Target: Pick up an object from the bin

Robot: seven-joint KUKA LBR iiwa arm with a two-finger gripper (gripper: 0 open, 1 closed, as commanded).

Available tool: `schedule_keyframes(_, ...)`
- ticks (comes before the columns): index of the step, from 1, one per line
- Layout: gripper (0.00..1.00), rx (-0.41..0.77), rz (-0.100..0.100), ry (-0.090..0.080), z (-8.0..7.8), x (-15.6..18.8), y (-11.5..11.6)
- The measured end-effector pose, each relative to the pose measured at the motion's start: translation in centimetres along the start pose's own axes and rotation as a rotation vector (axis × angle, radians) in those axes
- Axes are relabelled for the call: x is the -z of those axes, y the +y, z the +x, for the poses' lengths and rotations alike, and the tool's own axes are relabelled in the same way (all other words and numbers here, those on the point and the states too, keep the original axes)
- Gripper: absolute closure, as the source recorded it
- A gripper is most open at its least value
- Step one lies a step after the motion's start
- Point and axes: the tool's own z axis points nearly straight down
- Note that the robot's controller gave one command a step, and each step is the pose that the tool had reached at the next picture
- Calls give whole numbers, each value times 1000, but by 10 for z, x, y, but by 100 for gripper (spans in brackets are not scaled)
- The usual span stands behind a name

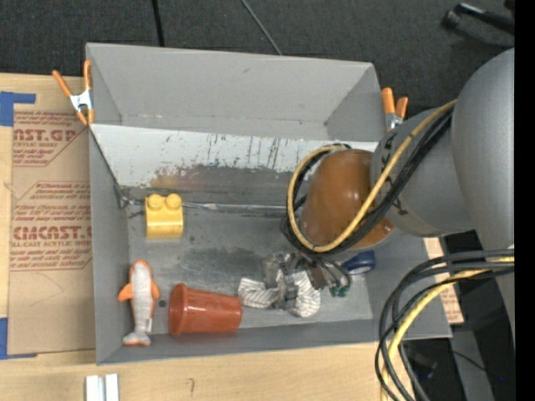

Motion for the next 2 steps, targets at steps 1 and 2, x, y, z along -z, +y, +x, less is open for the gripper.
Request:
schedule_keyframes(1, 100, 0, 0, 1, 0, 2, 0)
schedule_keyframes(2, 100, 0, -1, 9, 2, 15, 1)
